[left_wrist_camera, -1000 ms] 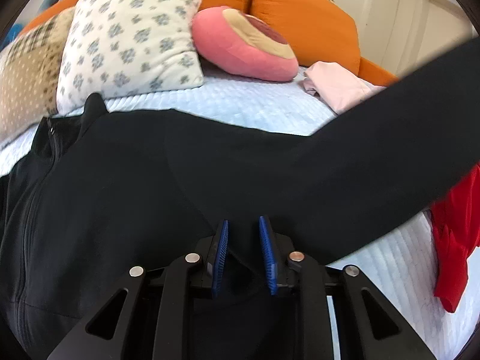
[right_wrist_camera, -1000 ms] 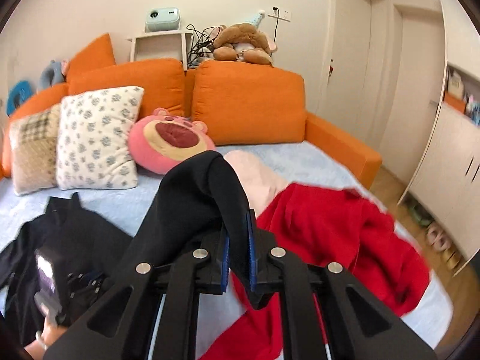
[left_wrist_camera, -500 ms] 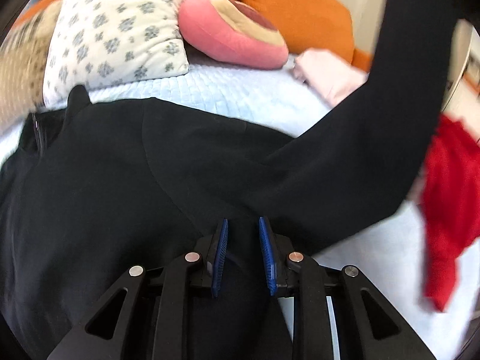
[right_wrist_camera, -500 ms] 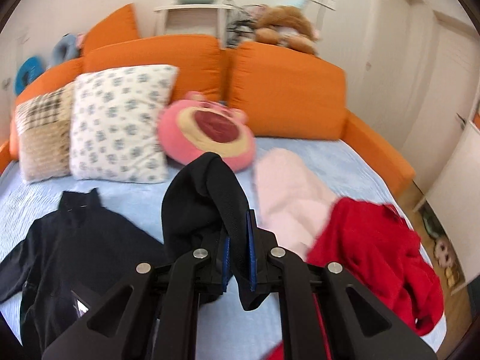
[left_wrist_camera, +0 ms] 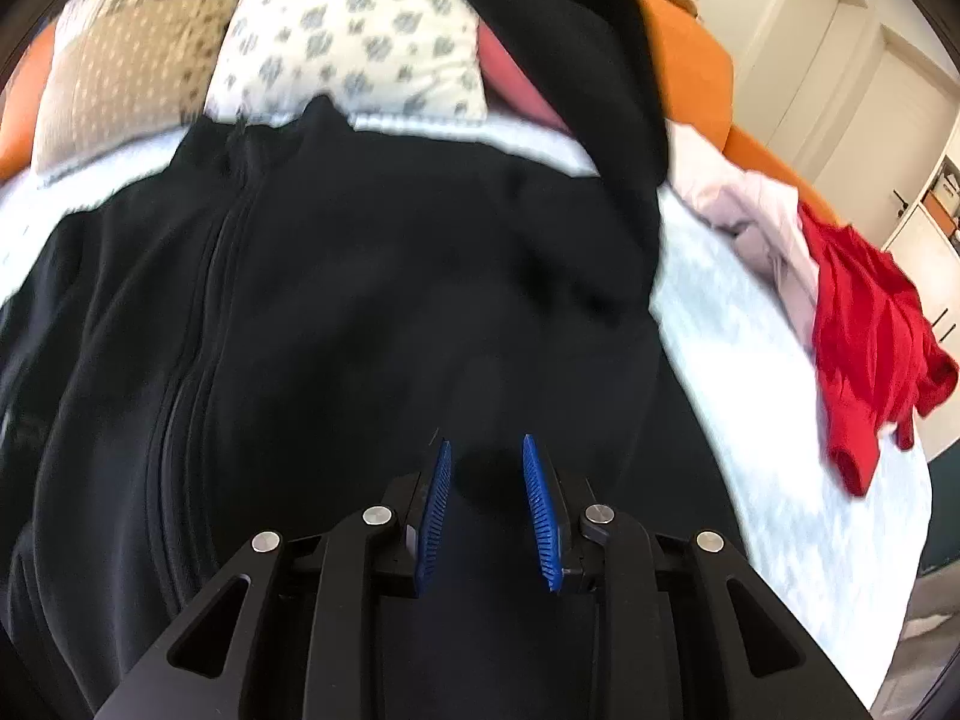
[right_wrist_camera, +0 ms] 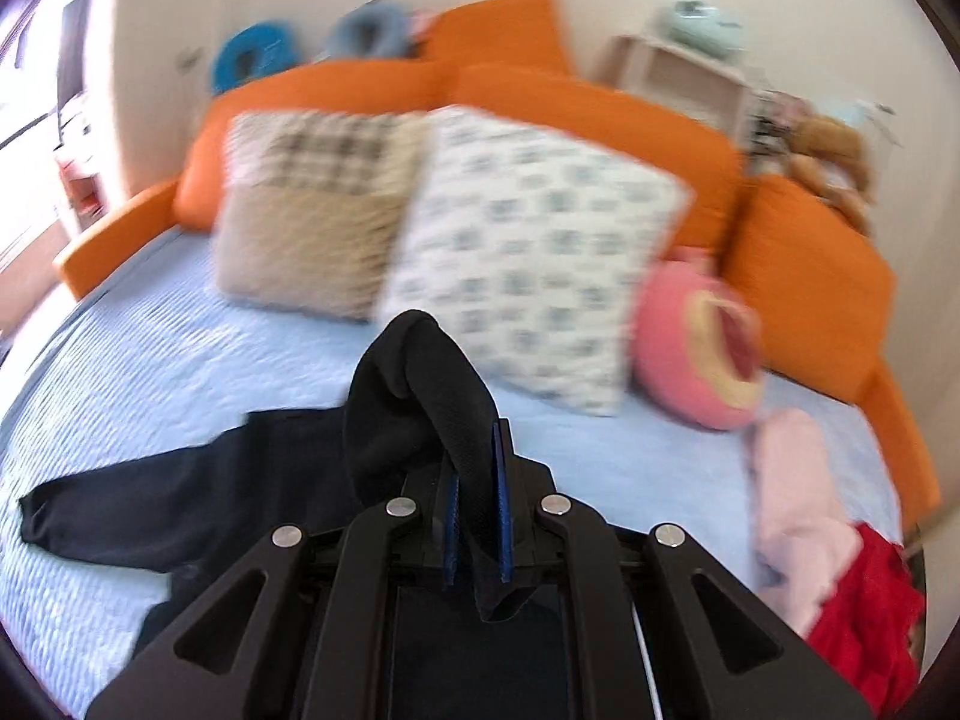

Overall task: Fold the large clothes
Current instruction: 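Fold the held sleeve across the jacket body with the right tool and release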

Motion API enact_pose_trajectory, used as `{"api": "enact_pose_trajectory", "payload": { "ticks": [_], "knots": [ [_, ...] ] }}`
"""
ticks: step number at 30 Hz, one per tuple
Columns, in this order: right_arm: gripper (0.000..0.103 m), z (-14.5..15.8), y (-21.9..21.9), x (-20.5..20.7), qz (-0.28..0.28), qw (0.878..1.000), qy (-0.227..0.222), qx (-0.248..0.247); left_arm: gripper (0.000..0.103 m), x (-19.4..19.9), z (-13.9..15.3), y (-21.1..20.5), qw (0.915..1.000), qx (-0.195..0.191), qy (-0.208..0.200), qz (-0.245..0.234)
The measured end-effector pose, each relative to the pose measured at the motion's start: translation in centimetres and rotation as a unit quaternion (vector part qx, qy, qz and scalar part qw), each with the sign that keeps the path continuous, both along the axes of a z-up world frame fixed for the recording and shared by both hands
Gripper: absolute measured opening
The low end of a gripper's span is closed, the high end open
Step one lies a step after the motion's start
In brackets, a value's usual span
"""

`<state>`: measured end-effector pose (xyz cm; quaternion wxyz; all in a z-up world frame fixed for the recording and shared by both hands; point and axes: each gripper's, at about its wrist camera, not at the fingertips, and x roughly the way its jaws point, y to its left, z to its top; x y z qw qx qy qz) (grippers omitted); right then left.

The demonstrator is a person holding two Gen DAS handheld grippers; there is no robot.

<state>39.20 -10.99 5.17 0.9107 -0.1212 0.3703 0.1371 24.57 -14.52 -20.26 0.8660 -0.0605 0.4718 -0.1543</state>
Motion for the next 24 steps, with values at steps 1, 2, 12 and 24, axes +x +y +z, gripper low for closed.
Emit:
{"api": "enact_pose_trajectory", "payload": {
  "ticks": [1, 2, 12, 24],
  "knots": [
    [0.010, -0.8, 2.4, 0.1, 0.013, 1.000, 0.007, -0.003, 0.030, -0.2, -0.5, 0.2, 1.0000, -0.001, 0.005, -0.004],
    [0.010, -1.8, 4.7, 0.2, 0.028, 0.999, 0.015, -0.008, 0.029, -0.5, -1.1, 0.3, 0.9999, 0.001, 0.009, -0.006],
    [0.010, -15.6, 23.8, -1.6, 0.108, 0.984, 0.096, -0.108, 0.032, -1.5, -2.3, 0.2, 0.9999, -0.006, -0.004, -0.010],
    [0.061, -26.6, 28.5, -3.7, 0.117, 0.950, 0.131, -0.259, 0.032, -1.8, -2.5, 1.1, 0.9995, -0.017, -0.011, -0.024]
  ]
}}
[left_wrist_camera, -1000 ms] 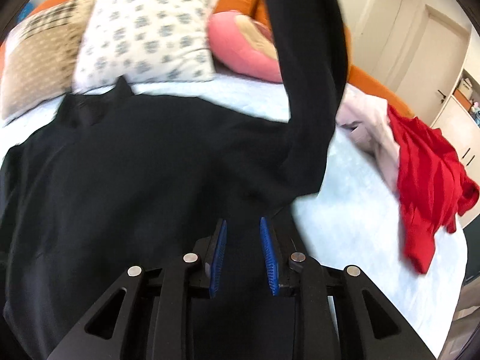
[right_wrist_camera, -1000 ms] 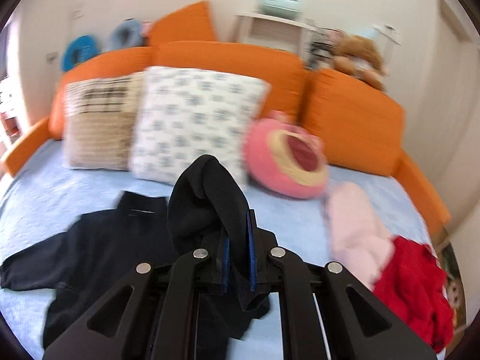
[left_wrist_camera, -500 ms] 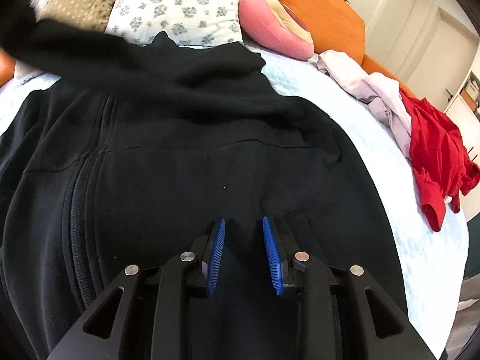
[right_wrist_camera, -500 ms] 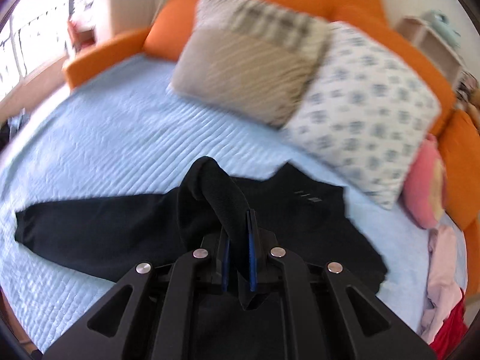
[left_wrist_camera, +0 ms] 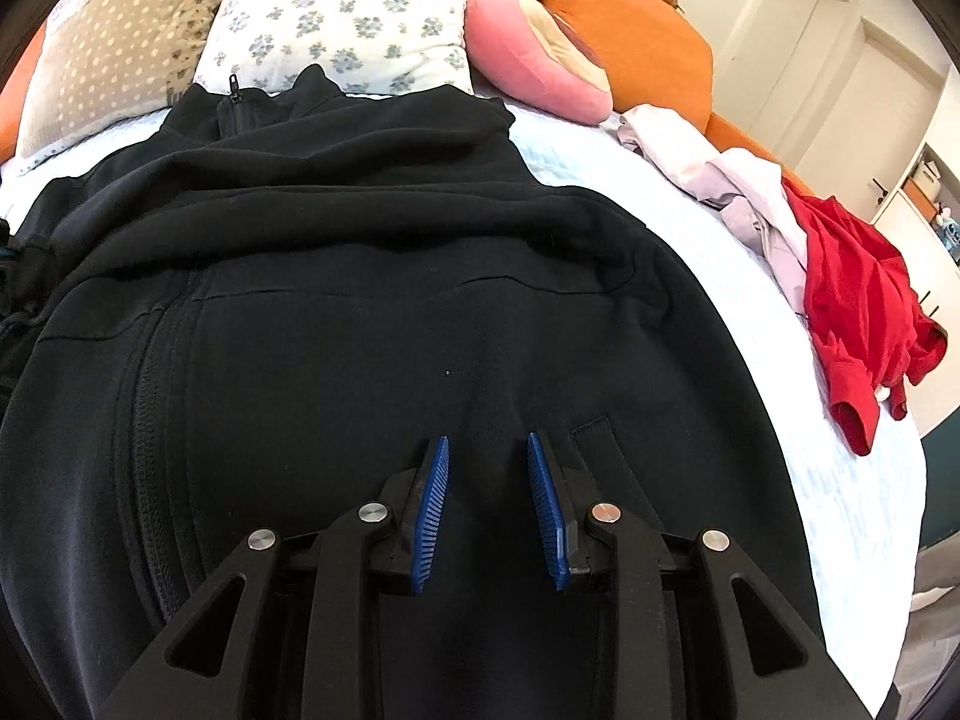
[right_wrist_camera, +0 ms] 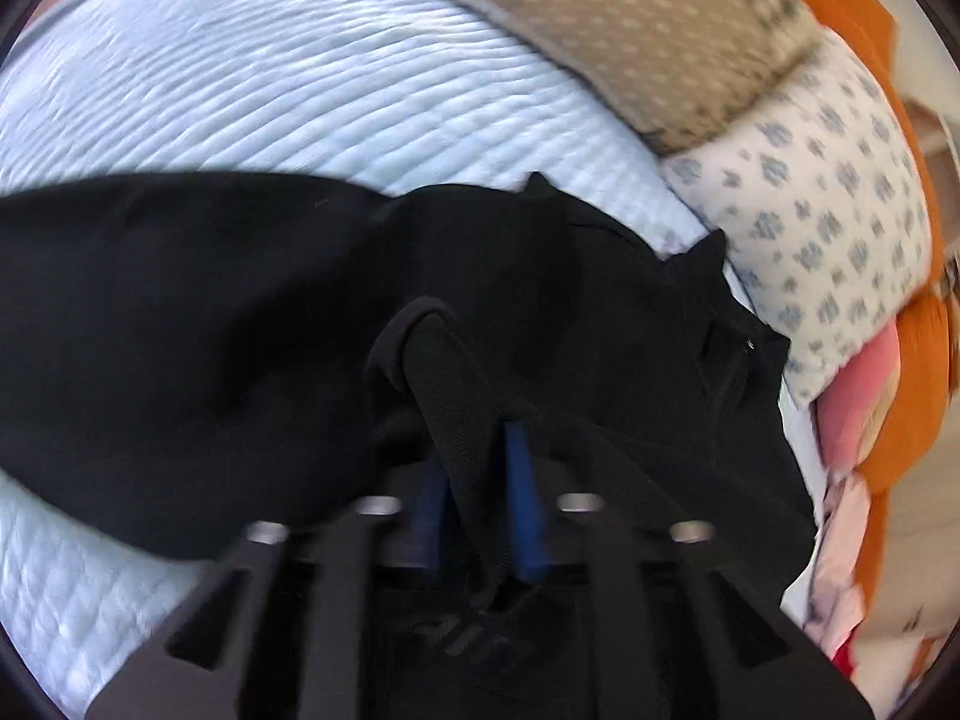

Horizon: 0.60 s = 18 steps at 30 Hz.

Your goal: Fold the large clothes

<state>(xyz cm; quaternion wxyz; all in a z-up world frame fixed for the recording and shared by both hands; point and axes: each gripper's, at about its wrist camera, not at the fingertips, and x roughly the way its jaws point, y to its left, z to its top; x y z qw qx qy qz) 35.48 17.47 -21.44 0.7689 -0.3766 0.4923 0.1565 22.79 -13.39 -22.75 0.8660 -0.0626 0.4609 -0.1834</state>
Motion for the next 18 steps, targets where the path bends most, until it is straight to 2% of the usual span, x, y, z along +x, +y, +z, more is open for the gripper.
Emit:
{"api": "enact_pose_trajectory", "payload": {
  "ticks": [1, 2, 4, 7, 9, 11, 13, 14, 15, 16, 18],
  "knots": [
    [0.095, 0.0, 0.1, -0.3, 0.007, 1.000, 0.007, -0.003, 0.032, 0.0, 0.0, 0.0, 1.0000, 0.000, 0.000, -0.001],
    [0.098, 0.3, 0.3, -0.8, 0.019, 1.000, 0.004, -0.007, 0.033, 0.0, 0.0, 0.0, 1.0000, 0.000, 0.001, -0.001],
    [0.098, 1.7, 0.2, -2.0, 0.037, 0.999, -0.014, -0.009, 0.033, 0.1, 0.1, 0.2, 1.0000, -0.004, 0.004, -0.002],
    [0.098, 4.7, -1.0, -3.1, 0.045, 0.998, 0.012, 0.035, 0.034, 0.4, 0.5, 1.1, 0.9994, -0.025, 0.022, -0.005],
    [0.098, 7.3, -2.5, -4.1, 0.060, 0.997, -0.009, 0.045, 0.038, 0.4, 1.2, 2.3, 0.9986, -0.041, 0.031, -0.004],
    [0.098, 10.3, -5.2, -4.4, 0.062, 0.995, -0.031, 0.067, 0.047, 0.3, 2.4, 3.9, 0.9989, -0.038, 0.025, 0.008],
    [0.098, 13.4, -9.9, -3.2, 0.030, 0.994, -0.042, 0.101, 0.056, 0.6, 3.6, 5.8, 0.9990, -0.031, 0.023, 0.021],
    [0.098, 14.3, -11.6, -2.6, 0.012, 0.992, -0.035, 0.119, 0.057, 1.1, 3.7, 6.2, 0.9993, 0.013, 0.034, 0.011],
    [0.098, 15.7, -14.8, -1.9, -0.007, 0.988, -0.030, 0.154, 0.057, 1.2, 3.8, 6.5, 0.9989, 0.035, 0.029, 0.009],
    [0.098, 16.4, -16.7, -1.4, -0.017, 0.985, -0.035, 0.166, 0.060, 1.4, 3.7, 7.2, 0.9976, 0.064, 0.024, 0.013],
    [0.098, 17.1, -22.0, -0.3, -0.053, 0.980, -0.049, 0.183, 0.063, 2.4, 3.3, 9.0, 0.9954, 0.082, 0.037, 0.034]
  ]
}}
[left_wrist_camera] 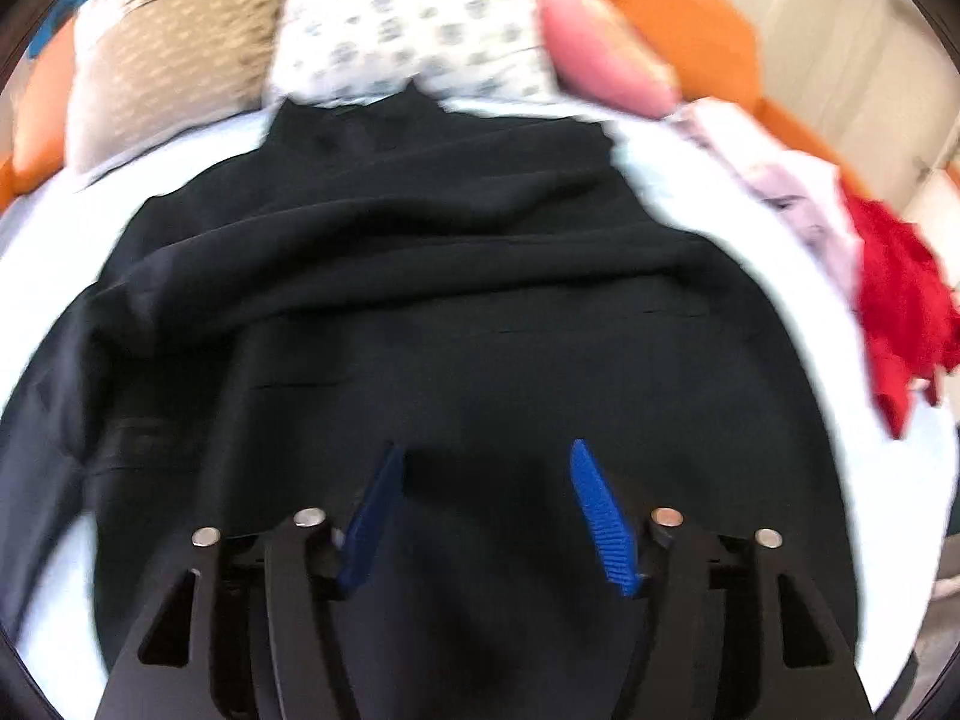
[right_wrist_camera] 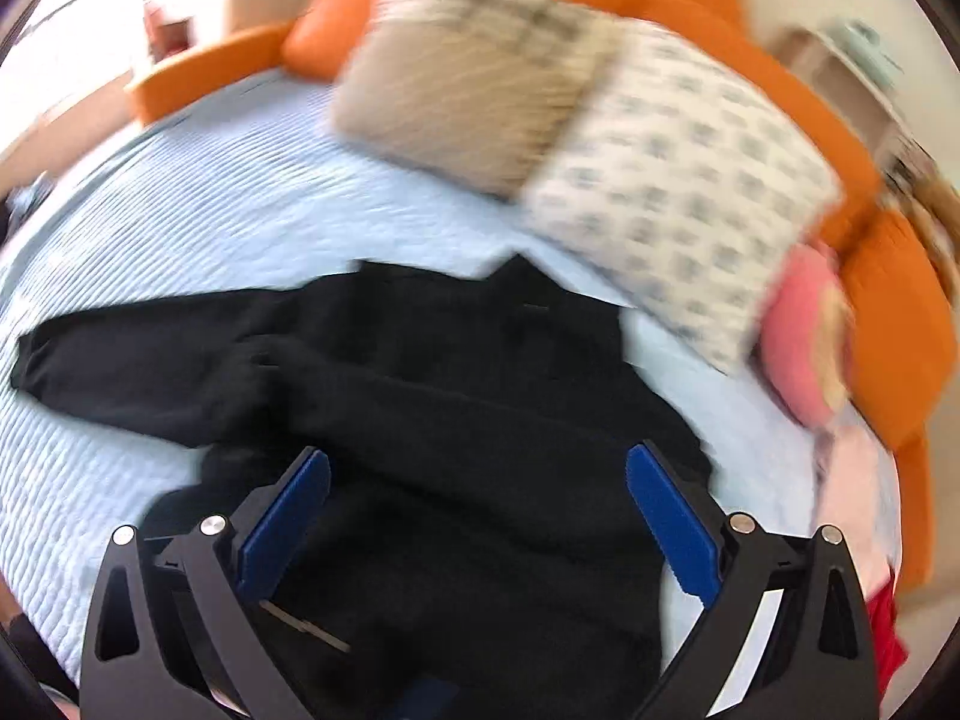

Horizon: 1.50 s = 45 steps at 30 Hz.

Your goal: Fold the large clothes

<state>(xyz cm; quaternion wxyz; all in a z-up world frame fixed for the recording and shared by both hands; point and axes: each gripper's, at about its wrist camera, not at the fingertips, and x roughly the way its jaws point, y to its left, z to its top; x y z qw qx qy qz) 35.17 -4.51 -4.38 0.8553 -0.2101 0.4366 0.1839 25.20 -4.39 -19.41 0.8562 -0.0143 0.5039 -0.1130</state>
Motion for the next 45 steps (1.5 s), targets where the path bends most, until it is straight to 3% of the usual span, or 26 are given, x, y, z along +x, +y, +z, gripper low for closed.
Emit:
{"api": "enact_pose_trajectory", "payload": {
  "ticks": [3, 5, 7, 13, 18, 20, 22, 24, 25, 26, 28, 35, 38, 41, 45],
  "knots": [
    [0.095, -1.2, -5.6, 1.0, -0.029, 0.999, 0.025, 0.021, 0.063, 1.5, 0.1, 3.8, 0.9987, -0.031, 0.002, 0.040],
    [0.075, -3.5, -8.7, 0.8, -0.036, 0.999, 0.032, 0.005, 0.065, 2.4, 0.6, 6.4, 0.9952, -0.065, -0.005, 0.073],
    [0.070, -6.1, -10.8, 0.2, -0.042, 0.998, 0.039, -0.025, 0.071, 3.3, 0.9, 8.7, 0.9898, -0.095, -0.009, 0.106],
    [0.070, -12.4, -13.4, -0.5, -0.055, 0.994, 0.047, -0.080, 0.071, 5.9, 0.5, 14.5, 0.9773, -0.075, -0.008, 0.198],
    [0.068, -16.4, -12.4, -0.5, -0.047, 0.987, 0.015, -0.150, 0.071, 7.0, -1.2, 16.5, 0.9718, -0.068, 0.004, 0.226],
    [0.055, -17.0, -12.5, 0.0, -0.058, 0.987, -0.005, -0.150, 0.071, 7.5, -1.8, 16.9, 0.9687, -0.076, 0.009, 0.236],
    [0.051, -17.0, -12.3, 0.5, -0.071, 0.989, -0.023, -0.130, 0.072, 7.6, -2.0, 16.7, 0.9671, -0.078, 0.007, 0.242],
    [0.035, -17.4, -12.0, 1.2, -0.073, 0.990, -0.018, -0.118, 0.082, 7.6, -1.9, 15.9, 0.9672, -0.073, -0.002, 0.243],
    [0.021, -17.5, -12.0, 1.7, -0.072, 0.991, -0.013, -0.112, 0.083, 7.5, -1.9, 15.5, 0.9681, -0.068, -0.005, 0.241],
    [0.014, -17.6, -12.0, 1.9, -0.072, 0.992, -0.011, -0.106, 0.083, 7.4, -1.8, 15.3, 0.9694, -0.058, -0.007, 0.238],
    [0.010, -17.0, -12.5, 2.0, -0.082, 0.992, -0.020, -0.095, 0.085, 7.5, -1.5, 14.7, 0.9715, -0.050, -0.011, 0.232],
    [0.009, -12.6, -19.2, 2.0, -0.152, 0.985, -0.064, -0.054, 0.086, 8.1, 0.5, 12.8, 0.9740, -0.067, -0.036, 0.214],
    [0.009, -11.8, -22.6, 1.9, -0.182, 0.981, -0.062, -0.040, 0.087, 9.0, 0.6, 11.6, 0.9746, -0.027, -0.046, 0.218],
    [0.010, -13.5, -23.9, 1.4, -0.184, 0.981, -0.042, -0.048, 0.087, 10.5, -1.0, 11.6, 0.9744, -0.031, -0.017, 0.222],
    [0.011, -17.5, -23.6, 0.5, -0.178, 0.982, -0.017, -0.065, 0.086, 11.9, -3.8, 11.3, 0.9766, 0.016, 0.006, 0.214]
  ]
}}
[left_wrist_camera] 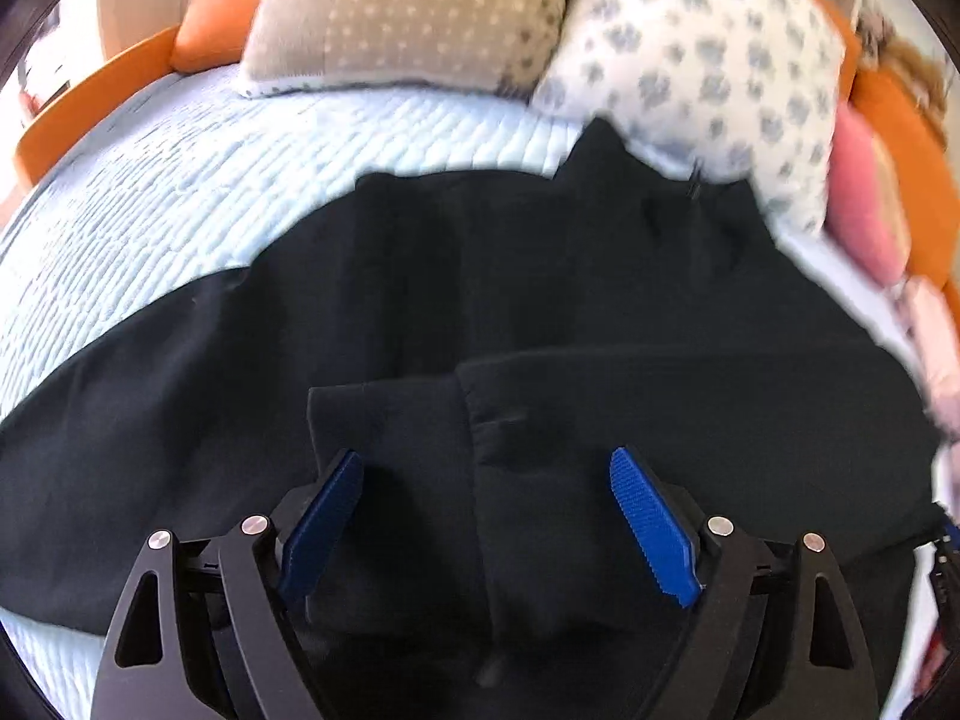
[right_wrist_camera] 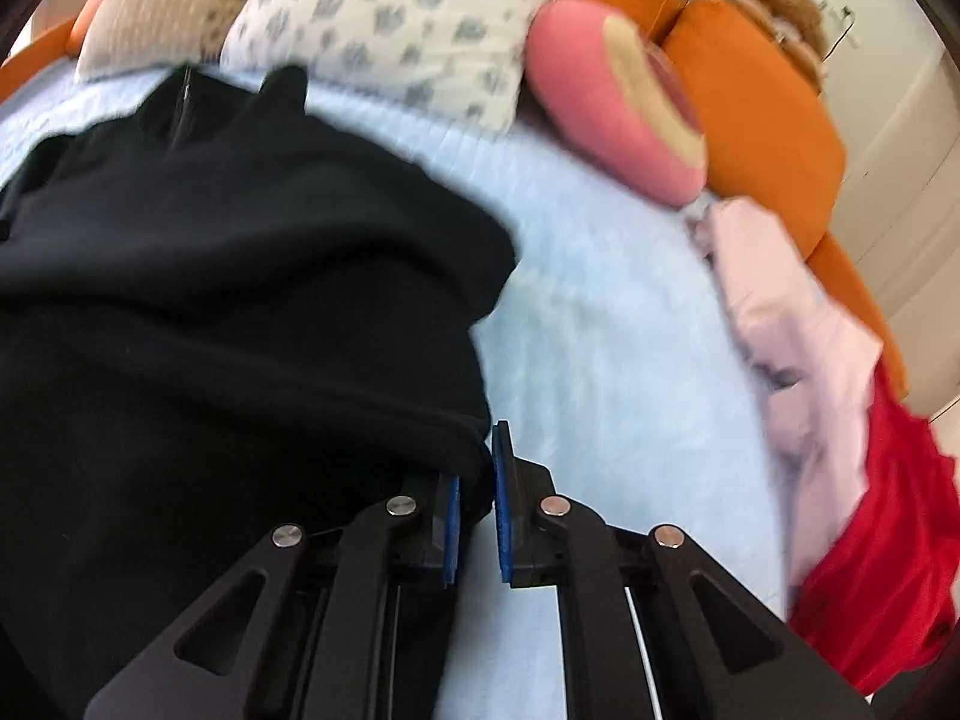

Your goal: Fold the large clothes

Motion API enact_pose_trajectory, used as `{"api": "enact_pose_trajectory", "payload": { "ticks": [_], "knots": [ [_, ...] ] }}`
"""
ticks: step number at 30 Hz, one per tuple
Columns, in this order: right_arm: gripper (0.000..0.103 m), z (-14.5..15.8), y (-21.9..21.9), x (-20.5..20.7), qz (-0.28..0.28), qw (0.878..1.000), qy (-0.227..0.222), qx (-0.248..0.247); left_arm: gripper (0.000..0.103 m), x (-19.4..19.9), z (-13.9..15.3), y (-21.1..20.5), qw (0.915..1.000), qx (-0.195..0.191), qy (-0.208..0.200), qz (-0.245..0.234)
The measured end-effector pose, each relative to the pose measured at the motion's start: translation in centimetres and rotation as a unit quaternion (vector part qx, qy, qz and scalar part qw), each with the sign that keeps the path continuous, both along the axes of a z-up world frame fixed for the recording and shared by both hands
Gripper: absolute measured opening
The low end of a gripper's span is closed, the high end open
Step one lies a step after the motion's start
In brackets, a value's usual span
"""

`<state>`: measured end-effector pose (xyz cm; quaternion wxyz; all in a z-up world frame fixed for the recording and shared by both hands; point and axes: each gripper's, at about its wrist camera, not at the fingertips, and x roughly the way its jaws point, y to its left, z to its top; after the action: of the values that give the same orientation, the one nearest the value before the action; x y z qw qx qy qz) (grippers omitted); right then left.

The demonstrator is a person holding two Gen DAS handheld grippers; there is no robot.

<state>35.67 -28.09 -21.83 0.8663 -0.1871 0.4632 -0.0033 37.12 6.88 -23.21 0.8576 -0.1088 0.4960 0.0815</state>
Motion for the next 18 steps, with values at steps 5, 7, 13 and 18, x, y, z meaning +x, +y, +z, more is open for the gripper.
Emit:
{"api": "enact_pose_trajectory", "payload": {
  "ticks": [5, 7, 13, 18],
  "knots": [
    [0.011, -0.1, 0.3, -0.8, -0.003, 1.000, -0.011, 0.008, 0.086, -0.2, -0.6, -0.2, 0.9995, 0.024, -0.004, -0.019],
    [0.016, 1.4, 0.2, -1.5, -0.009, 0.999, -0.007, 0.033, 0.086, -1.1, 0.6, 0.5, 0.9996, -0.009, -0.017, -0.021],
    [0.082, 7.6, 2.8, -6.0, 0.017, 0.995, -0.088, 0.044, 0.090, -5.3, 2.5, 2.2, 0.9985, -0.036, -0.031, -0.026],
    [0.057, 8.8, 6.3, -4.0, 0.040, 0.990, -0.090, 0.104, 0.091, -8.9, 2.1, 4.3, 0.9964, -0.077, -0.035, 0.002]
  ]
}}
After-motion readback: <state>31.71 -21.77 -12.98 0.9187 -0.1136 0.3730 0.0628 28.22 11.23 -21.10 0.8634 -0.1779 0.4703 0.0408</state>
